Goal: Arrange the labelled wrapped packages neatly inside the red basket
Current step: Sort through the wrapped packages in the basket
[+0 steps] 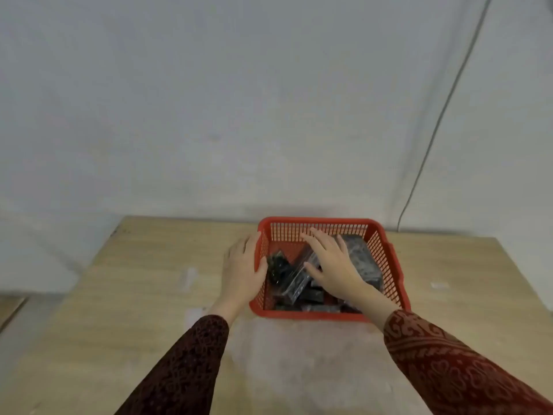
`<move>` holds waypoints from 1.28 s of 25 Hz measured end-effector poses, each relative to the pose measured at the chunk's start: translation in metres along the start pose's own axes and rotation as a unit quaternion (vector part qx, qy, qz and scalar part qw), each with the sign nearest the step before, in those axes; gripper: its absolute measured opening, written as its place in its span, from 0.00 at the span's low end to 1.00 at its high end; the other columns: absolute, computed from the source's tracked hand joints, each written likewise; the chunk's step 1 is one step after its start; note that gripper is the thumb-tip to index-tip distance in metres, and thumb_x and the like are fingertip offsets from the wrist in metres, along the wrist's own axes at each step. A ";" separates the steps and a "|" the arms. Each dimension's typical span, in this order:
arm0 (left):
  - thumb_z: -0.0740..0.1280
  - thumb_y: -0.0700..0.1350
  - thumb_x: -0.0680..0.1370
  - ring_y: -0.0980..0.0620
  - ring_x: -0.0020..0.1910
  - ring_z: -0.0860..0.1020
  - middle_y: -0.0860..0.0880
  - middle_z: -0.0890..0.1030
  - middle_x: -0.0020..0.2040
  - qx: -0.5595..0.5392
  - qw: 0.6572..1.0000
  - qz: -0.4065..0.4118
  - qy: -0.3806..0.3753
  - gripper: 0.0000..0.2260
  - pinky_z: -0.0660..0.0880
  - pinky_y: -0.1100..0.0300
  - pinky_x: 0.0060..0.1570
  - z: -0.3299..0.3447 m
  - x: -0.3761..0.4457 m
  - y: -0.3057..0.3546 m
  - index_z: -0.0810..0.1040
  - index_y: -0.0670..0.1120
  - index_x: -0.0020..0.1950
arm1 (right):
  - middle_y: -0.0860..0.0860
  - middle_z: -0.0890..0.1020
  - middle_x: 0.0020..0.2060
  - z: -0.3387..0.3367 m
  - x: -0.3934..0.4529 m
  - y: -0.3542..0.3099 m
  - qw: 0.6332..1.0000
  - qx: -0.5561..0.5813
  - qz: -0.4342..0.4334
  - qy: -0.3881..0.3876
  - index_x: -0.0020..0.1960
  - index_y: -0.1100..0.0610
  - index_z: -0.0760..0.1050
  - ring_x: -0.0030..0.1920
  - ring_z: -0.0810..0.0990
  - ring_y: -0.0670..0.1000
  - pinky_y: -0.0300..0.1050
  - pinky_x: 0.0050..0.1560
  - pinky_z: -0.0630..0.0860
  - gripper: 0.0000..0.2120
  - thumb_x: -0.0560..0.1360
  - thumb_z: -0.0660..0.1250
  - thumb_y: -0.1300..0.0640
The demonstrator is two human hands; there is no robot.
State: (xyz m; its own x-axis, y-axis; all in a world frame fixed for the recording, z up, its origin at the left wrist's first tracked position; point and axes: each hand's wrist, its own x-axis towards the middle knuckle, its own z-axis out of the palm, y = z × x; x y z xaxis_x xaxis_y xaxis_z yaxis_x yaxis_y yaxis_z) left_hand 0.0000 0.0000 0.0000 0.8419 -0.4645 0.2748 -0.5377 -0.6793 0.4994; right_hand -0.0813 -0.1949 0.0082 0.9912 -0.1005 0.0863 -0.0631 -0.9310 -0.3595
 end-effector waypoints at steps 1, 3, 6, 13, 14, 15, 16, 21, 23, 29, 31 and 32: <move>0.64 0.43 0.77 0.43 0.67 0.70 0.43 0.73 0.68 -0.018 0.999 -0.023 -0.016 0.23 0.66 0.48 0.68 0.009 0.003 -0.005 0.68 0.43 0.72 | 0.52 0.59 0.76 0.010 0.003 -0.002 1.000 -0.004 0.001 -0.010 0.75 0.51 0.57 0.76 0.55 0.53 0.59 0.76 0.45 0.27 0.79 0.60 0.51; 0.63 0.44 0.78 0.44 0.69 0.68 0.42 0.71 0.70 -0.065 0.995 -0.073 -0.025 0.24 0.67 0.47 0.68 0.025 0.005 -0.013 0.65 0.44 0.74 | 0.53 0.61 0.75 0.028 0.010 -0.003 0.999 -0.012 -0.001 -0.030 0.74 0.52 0.59 0.76 0.56 0.53 0.60 0.76 0.47 0.26 0.78 0.61 0.51; 0.61 0.44 0.80 0.47 0.70 0.68 0.44 0.68 0.72 -0.128 0.985 -0.114 -0.035 0.24 0.69 0.52 0.67 0.048 0.004 -0.022 0.61 0.47 0.76 | 0.54 0.63 0.74 0.046 0.025 -0.006 0.998 -0.007 -0.012 -0.055 0.71 0.53 0.65 0.75 0.58 0.55 0.58 0.75 0.49 0.22 0.78 0.62 0.52; 0.58 0.39 0.79 0.72 0.57 0.63 0.50 0.66 0.74 -0.199 0.969 -0.136 -0.055 0.33 0.60 0.86 0.48 0.078 -0.004 -0.040 0.46 0.57 0.78 | 0.56 0.65 0.73 0.062 0.102 -0.002 0.979 -0.018 -0.014 -0.201 0.72 0.55 0.62 0.71 0.64 0.58 0.57 0.70 0.65 0.30 0.74 0.68 0.53; 0.59 0.40 0.79 0.70 0.61 0.65 0.50 0.65 0.75 -0.202 0.968 -0.137 -0.056 0.34 0.59 0.86 0.49 0.079 -0.004 -0.042 0.45 0.58 0.78 | 0.56 0.67 0.71 0.065 0.112 0.000 0.974 -0.014 0.000 -0.227 0.72 0.56 0.62 0.69 0.66 0.57 0.56 0.68 0.67 0.31 0.73 0.69 0.53; 0.59 0.40 0.79 0.66 0.62 0.67 0.50 0.66 0.75 -0.204 0.968 -0.137 -0.057 0.34 0.61 0.86 0.49 0.079 -0.004 -0.043 0.45 0.59 0.78 | 0.56 0.69 0.69 0.067 0.120 0.002 0.966 -0.009 0.014 -0.257 0.72 0.56 0.62 0.67 0.69 0.57 0.55 0.66 0.70 0.31 0.72 0.70 0.54; 0.60 0.40 0.79 0.63 0.62 0.69 0.50 0.67 0.74 -0.207 0.967 -0.134 -0.059 0.35 0.62 0.85 0.49 0.079 -0.004 -0.044 0.45 0.59 0.78 | 0.56 0.71 0.67 0.071 0.127 0.004 0.956 -0.007 0.025 -0.292 0.71 0.56 0.63 0.65 0.71 0.57 0.53 0.64 0.71 0.31 0.72 0.71 0.54; 0.61 0.40 0.79 0.66 0.55 0.71 0.50 0.67 0.74 -0.221 0.966 -0.127 -0.050 0.34 0.66 0.81 0.47 0.078 -0.004 -0.044 0.47 0.59 0.78 | 0.52 0.77 0.53 0.077 0.140 0.008 0.941 0.012 0.005 -0.337 0.56 0.55 0.72 0.50 0.74 0.52 0.43 0.46 0.67 0.17 0.70 0.73 0.56; 0.61 0.40 0.79 0.67 0.56 0.70 0.51 0.67 0.74 -0.223 0.966 -0.125 -0.047 0.33 0.66 0.82 0.48 0.077 -0.004 -0.044 0.48 0.58 0.78 | 0.48 0.76 0.48 0.074 0.140 0.009 0.947 0.049 0.000 -0.317 0.49 0.55 0.72 0.47 0.73 0.50 0.41 0.44 0.66 0.11 0.71 0.72 0.57; 0.59 0.41 0.80 0.54 0.60 0.67 0.49 0.66 0.74 -0.228 0.966 -0.121 -0.030 0.30 0.58 0.89 0.45 0.078 -0.006 -0.043 0.50 0.54 0.79 | 0.54 0.82 0.45 0.050 0.118 0.015 0.982 0.129 0.024 -0.134 0.51 0.58 0.77 0.45 0.78 0.55 0.49 0.43 0.71 0.09 0.74 0.69 0.54; 0.59 0.42 0.80 0.55 0.59 0.67 0.49 0.69 0.72 -0.231 0.964 -0.124 -0.032 0.30 0.59 0.88 0.44 0.079 -0.007 -0.043 0.49 0.56 0.78 | 0.55 0.83 0.44 0.042 0.110 0.014 0.985 0.151 0.047 -0.064 0.51 0.58 0.78 0.42 0.80 0.55 0.50 0.43 0.74 0.09 0.75 0.68 0.54; 0.59 0.42 0.80 0.55 0.58 0.68 0.48 0.69 0.72 -0.233 0.964 -0.124 -0.034 0.31 0.60 0.88 0.44 0.079 -0.008 -0.043 0.49 0.56 0.78 | 0.55 0.83 0.43 0.039 0.108 0.014 0.981 0.180 0.063 -0.044 0.51 0.59 0.78 0.40 0.81 0.54 0.50 0.41 0.75 0.09 0.75 0.68 0.54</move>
State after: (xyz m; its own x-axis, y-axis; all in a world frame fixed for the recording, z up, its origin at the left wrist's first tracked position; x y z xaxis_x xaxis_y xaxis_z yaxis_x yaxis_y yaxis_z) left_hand 0.0134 -0.0117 -0.0883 0.9283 -0.3681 0.0524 -0.2283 -0.4530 0.8618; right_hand 0.0292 -0.2052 -0.0233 0.9853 -0.1618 -0.0552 -0.1569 -0.7272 -0.6682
